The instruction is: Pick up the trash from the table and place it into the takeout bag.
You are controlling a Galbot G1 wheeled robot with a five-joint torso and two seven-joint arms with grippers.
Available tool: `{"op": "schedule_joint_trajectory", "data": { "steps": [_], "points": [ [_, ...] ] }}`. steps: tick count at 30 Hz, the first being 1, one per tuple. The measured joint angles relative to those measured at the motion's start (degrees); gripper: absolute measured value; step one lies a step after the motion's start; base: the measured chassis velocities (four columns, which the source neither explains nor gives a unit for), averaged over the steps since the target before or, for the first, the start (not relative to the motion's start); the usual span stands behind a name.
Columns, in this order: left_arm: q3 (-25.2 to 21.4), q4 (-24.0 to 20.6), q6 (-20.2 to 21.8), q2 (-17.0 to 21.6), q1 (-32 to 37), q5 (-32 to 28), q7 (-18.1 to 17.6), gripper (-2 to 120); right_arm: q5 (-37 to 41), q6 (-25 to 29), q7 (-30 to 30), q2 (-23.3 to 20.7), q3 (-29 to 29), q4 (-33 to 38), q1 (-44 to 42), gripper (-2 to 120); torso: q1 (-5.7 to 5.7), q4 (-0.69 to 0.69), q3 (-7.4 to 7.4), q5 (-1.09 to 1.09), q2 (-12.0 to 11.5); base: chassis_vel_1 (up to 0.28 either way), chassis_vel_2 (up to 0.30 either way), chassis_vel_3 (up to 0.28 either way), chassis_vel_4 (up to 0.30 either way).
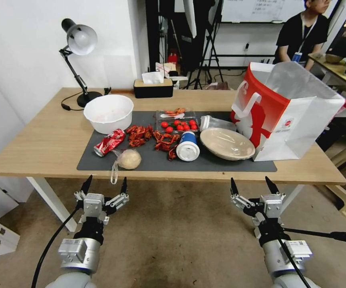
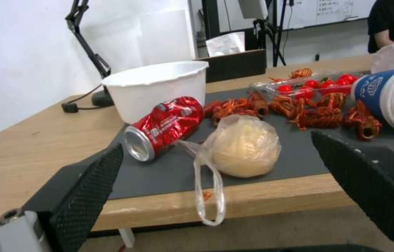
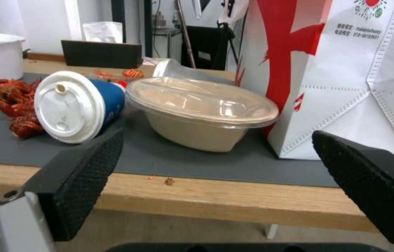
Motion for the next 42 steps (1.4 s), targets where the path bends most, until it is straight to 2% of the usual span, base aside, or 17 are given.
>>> {"op": "schedule_joint_trajectory", "data": {
  "steps": [20,22,23,25,26,27,28,29,32,33,34,42],
  "points": [
    [0.0,0.0,0.1,0.1,0.0,-0.1,-0.1,100,-0.1,-0.4,-0.3,0.1,0.0,0.2,-0.2,100,0.0,0.0,0.0,0.0,0.0,0.0,0.0,0.0,0.0],
    [0.4,-0.2,0.6,0.5,-0.1,-0.8,-1.1,100,-1.0,-2.0,-1.4,0.6,0.2,1.2,-1.0,100,0.0,0.03,0.0,0.01,0.0,0.0,0.0,0.0,0.0],
    [1.3,-1.1,2.2,1.7,-0.4,-2.7,-3.6,100,-3.1,-5.6,-3.9,1.7,0.5,3.6,-2.8,100,0.0,0.0,0.0,0.0,0.0,0.0,0.0,0.0,0.0],
    [2.2,-1.8,3.7,2.9,-0.7,-4.5,-6.1,100,-4.1,-7.4,-5.1,2.3,0.7,4.6,-3.7,100,0.0,-0.05,0.0,-0.05,0.0,0.0,0.0,0.0,0.0],
    [2.2,-1.8,3.7,2.9,-0.7,-4.5,-6.1,100,-4.1,-7.4,-5.1,2.3,0.7,4.6,-3.7,100,0.0,-0.05,0.0,-0.05,0.0,0.0,0.0,0.0,0.0],
    [3.2,-2.7,5.4,4.7,-1.0,-6.5,-8.7,100,-4.4,-8.6,-6.0,2.8,0.9,4.8,-3.9,100,-0.01,-0.03,0.0,0.03,0.0,0.0,0.0,0.0,0.0],
    [3.4,-2.7,5.7,4.9,-1.0,-6.9,-9.2,100,-4.5,-8.8,-6.1,2.8,1.0,4.8,-3.9,100,-0.01,0.02,0.0,-0.04,0.0,0.0,0.0,0.0,0.0],
    [3.4,-2.7,5.7,4.9,-1.0,-6.9,-9.2,100,-4.5,-8.8,-6.1,2.8,1.0,4.8,-3.9,100,-0.01,0.02,0.0,-0.04,0.0,0.0,0.0,0.0,0.0],
    [5.7,-4.1,9.3,7.4,-1.7,-11.3,-14.4,100,-4.5,-8.8,-6.2,2.8,1.2,4.9,-3.9,100,-0.01,-0.01,0.0,0.0,0.0,0.0,0.0,0.0,0.0],
    [5.7,-4.1,9.3,7.4,-1.7,-11.3,-14.4,100,-4.5,-8.8,-6.2,2.8,1.2,4.9,-3.9,100,-0.01,-0.01,0.0,0.0,0.0,0.0,0.0,0.0,0.0],
    [6.4,-4.4,10.4,8.3,-2.0,-12.7,-16.1,100,-4.5,-8.9,-6.2,2.8,1.2,4.9,-3.9,100,-0.01,-0.02,0.0,0.0,0.0,0.0,0.0,0.0,0.0],
    [6.8,-4.1,10.6,8.5,-2.2,-13.5,-16.9,100,-4.4,-8.9,-6.2,2.7,1.4,4.9,-3.6,100,-0.01,0.0,0.0,0.0,0.0,0.0,0.0,0.0,0.0]
  ]
}}
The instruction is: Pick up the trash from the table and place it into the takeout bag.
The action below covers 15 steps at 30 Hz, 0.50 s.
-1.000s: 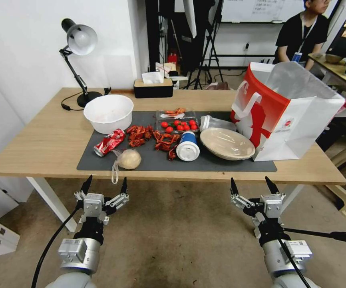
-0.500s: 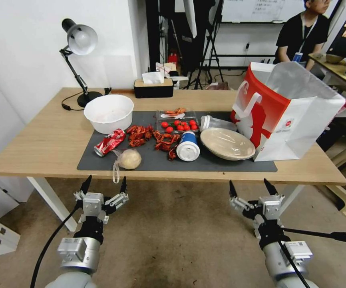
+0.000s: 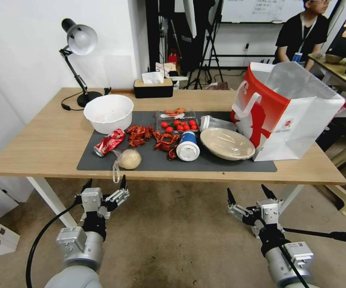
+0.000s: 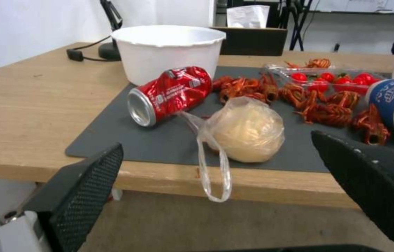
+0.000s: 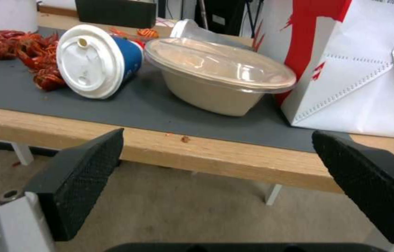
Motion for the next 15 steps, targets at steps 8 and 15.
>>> {"op": "schedule_joint_trajectory", "data": {
  "steps": [8,15],
  "points": [
    [0.0,0.0,-0.3,-0.2,0.3,0.3,0.2,100,0.1,0.1,0.1,-0.2,0.0,0.0,0.1,100,0.0,0.0,0.0,0.0,0.0,0.0,0.0,0.0,0.0],
    [-0.1,0.4,-1.0,-0.6,0.9,0.7,1.2,100,2.2,-0.2,0.8,-0.3,-0.3,0.2,0.2,100,0.0,0.0,0.0,0.0,0.0,0.0,0.0,0.0,0.0]
  ]
}}
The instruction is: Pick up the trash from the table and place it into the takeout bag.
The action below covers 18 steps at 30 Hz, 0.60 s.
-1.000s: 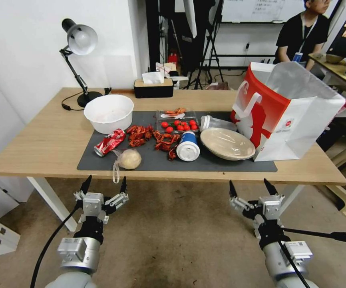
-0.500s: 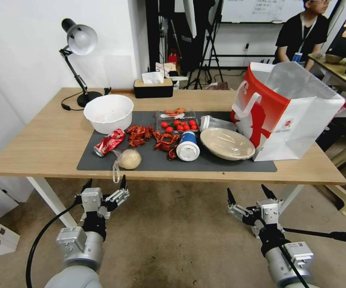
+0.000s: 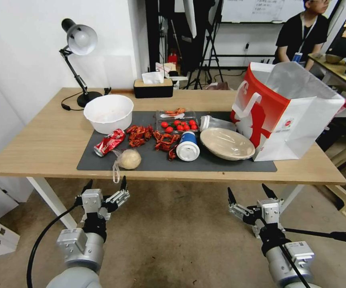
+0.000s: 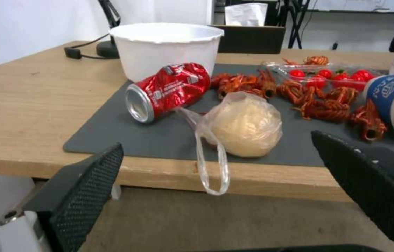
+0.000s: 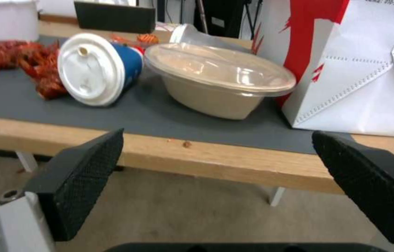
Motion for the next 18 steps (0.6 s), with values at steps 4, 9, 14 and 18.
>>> {"op": "schedule_joint_trajectory", "data": {
  "steps": [4,9,14,18],
  "points": [
    [-0.1,0.2,-0.7,-0.1,0.6,0.8,0.5,100,3.7,-1.5,1.1,-0.2,-0.4,0.7,0.3,100,0.01,0.0,0.0,0.0,0.0,0.0,0.0,0.0,0.0],
    [-0.2,0.5,-1.6,-0.3,0.8,1.4,0.9,100,8.6,-2.9,2.4,-0.8,-0.4,1.0,1.0,100,0.01,0.0,0.0,0.0,0.0,0.0,0.0,0.0,0.0],
    [-0.3,0.6,-2.0,-0.5,1.0,1.6,1.0,100,22.4,-5.5,5.6,-1.6,-0.7,1.1,3.1,100,0.0,0.0,0.0,0.0,0.0,0.0,0.0,0.0,0.0],
    [-0.6,0.6,-2.1,-0.6,1.1,1.7,1.0,100,34.9,-6.6,8.4,-2.2,-1.0,0.1,6.6,100,0.01,0.0,0.0,0.0,0.0,0.0,0.0,0.0,0.0]
  ]
}}
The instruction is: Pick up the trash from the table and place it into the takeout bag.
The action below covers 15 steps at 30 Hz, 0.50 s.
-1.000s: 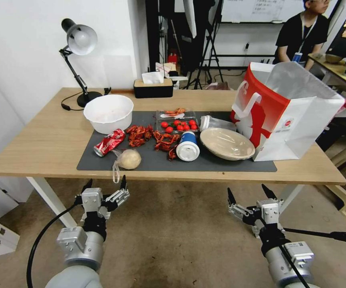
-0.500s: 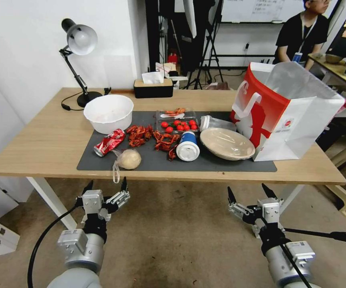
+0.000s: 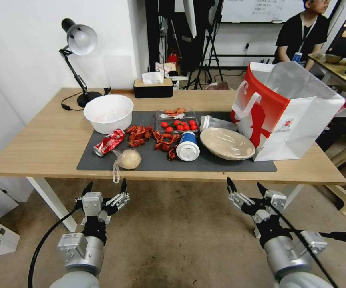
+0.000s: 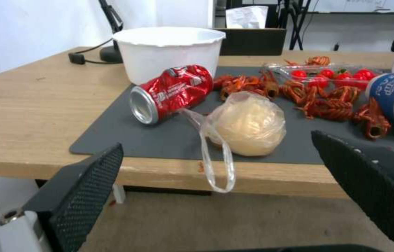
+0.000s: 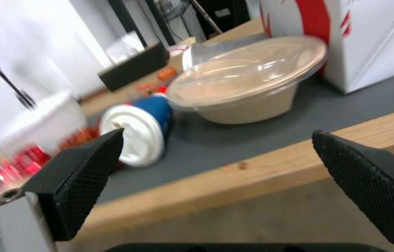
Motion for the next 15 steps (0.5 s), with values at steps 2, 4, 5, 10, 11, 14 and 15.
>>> {"op": "schedule_joint_trajectory", "data": {
  "steps": [2,4,5,10,11,14,15],
  "points": [
    [-0.2,0.0,-0.1,0.0,0.0,0.0,0.0,100,6.4,-0.4,1.9,-0.3,-0.3,-0.9,2.5,100,0.0,0.0,0.0,-0.01,0.0,0.0,0.0,0.0,0.0],
    [-0.3,0.0,-0.1,0.1,0.0,0.0,0.0,100,9.8,-0.6,3.2,-0.3,-0.4,-1.5,4.0,100,0.0,0.0,0.0,0.0,0.0,0.0,0.0,0.0,0.0],
    [-0.3,0.1,-0.1,0.3,-0.1,-0.1,0.0,100,13.9,-0.8,4.8,-0.3,-0.4,-2.1,5.7,100,0.0,0.01,0.0,0.0,0.0,0.0,0.0,0.0,0.0],
    [-0.3,0.6,-0.4,0.8,-0.3,-0.3,0.2,100,24.9,-0.6,10.1,0.3,-0.6,-4.3,11.1,100,0.0,0.0,0.0,0.0,0.0,0.0,0.0,0.0,0.0],
    [-0.3,0.7,-0.4,0.8,-0.3,-0.4,0.2,100,26.9,-0.3,11.3,0.5,-0.7,-5.1,12.3,100,0.0,0.01,0.0,0.0,0.0,0.0,0.0,0.0,0.0],
    [-0.2,1.0,-0.5,1.2,-0.6,-0.5,0.3,100,30.0,0.5,13.6,1.0,-0.7,-6.8,14.0,100,0.01,0.01,0.0,0.0,0.0,0.0,0.0,0.0,0.0],
    [-0.1,1.2,-0.5,1.3,-0.7,-0.6,0.3,100,31.2,0.9,14.4,1.3,-0.6,-7.6,14.6,100,0.01,0.0,0.01,-0.01,0.0,0.0,0.0,0.0,0.0]
  ]
}}
